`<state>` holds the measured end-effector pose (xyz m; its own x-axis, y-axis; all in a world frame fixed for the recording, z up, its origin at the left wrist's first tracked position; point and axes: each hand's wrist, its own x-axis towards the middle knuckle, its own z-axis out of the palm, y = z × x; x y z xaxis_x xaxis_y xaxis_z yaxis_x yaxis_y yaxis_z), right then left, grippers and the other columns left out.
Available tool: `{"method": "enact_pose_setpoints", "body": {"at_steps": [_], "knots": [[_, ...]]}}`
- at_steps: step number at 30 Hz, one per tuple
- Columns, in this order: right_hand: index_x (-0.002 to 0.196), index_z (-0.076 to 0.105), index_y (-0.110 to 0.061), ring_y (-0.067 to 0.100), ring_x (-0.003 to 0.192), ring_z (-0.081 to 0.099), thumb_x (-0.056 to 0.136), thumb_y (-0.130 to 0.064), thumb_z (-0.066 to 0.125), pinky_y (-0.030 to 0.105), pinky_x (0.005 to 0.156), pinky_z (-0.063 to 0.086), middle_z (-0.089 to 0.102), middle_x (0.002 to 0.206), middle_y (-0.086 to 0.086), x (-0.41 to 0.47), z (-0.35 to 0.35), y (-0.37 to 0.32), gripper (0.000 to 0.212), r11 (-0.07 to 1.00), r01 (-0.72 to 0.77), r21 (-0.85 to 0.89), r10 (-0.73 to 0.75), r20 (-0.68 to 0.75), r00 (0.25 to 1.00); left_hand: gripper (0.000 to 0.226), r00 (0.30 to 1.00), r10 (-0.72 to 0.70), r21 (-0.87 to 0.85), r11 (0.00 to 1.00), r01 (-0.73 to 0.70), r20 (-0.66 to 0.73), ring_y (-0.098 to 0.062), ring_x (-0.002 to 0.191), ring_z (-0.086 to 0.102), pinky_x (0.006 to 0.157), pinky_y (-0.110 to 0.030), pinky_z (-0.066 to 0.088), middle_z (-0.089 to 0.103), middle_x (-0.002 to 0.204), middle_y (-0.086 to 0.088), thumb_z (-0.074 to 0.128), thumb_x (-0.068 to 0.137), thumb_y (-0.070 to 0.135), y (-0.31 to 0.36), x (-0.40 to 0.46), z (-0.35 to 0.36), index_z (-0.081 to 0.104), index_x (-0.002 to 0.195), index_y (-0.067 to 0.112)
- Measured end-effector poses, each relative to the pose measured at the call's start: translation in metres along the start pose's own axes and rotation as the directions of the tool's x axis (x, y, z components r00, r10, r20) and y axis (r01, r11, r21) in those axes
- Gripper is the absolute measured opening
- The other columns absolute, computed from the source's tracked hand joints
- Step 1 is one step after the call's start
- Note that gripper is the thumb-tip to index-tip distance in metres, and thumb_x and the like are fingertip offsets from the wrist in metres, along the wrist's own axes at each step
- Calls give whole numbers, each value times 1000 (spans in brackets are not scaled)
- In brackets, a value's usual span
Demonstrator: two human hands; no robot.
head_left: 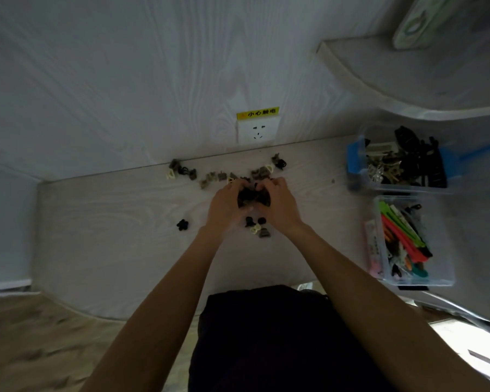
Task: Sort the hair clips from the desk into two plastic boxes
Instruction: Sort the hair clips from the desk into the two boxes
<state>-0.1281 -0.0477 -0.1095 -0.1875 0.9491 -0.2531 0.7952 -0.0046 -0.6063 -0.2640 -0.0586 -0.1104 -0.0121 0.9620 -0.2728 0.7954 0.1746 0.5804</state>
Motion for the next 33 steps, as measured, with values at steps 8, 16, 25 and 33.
{"method": "enact_pose_setpoints", "body": {"at_steps": [8,16,25,33], "knots": [[105,59,-15,19,93,55,79,-13,67,27,80,46,57,108,11,-8,-15,5,27,950,-97,297,117,-50,992,24,998,51,-167,984,-54,-23,-22,99,59,86,-34,47,66,106,-4,62,83,15,23,-3,0,61,107,18],[95,59,-18,27,89,65,83,-1,63,37,74,59,58,106,16,-43,-94,36,21,758,-10,652,191,-208,959,23,949,289,-407,857,-315,-125,1,88,55,78,-1,40,59,98,8,64,84,11,106,-14,8,60,107,12],[103,61,-12,27,95,60,78,-18,62,35,87,50,60,106,14,-41,-209,122,25,954,48,297,111,-494,862,34,894,416,-326,832,-448,-166,-27,98,61,84,-20,46,62,109,-18,59,81,10,238,22,54,59,115,4],[122,56,-2,26,128,43,91,-1,48,13,103,24,43,141,15,-48,-240,176,32,998,64,10,-54,-402,914,47,866,499,135,861,-490,-39,-27,122,47,97,-38,41,55,129,-8,55,89,26,243,32,80,45,134,19]]}}
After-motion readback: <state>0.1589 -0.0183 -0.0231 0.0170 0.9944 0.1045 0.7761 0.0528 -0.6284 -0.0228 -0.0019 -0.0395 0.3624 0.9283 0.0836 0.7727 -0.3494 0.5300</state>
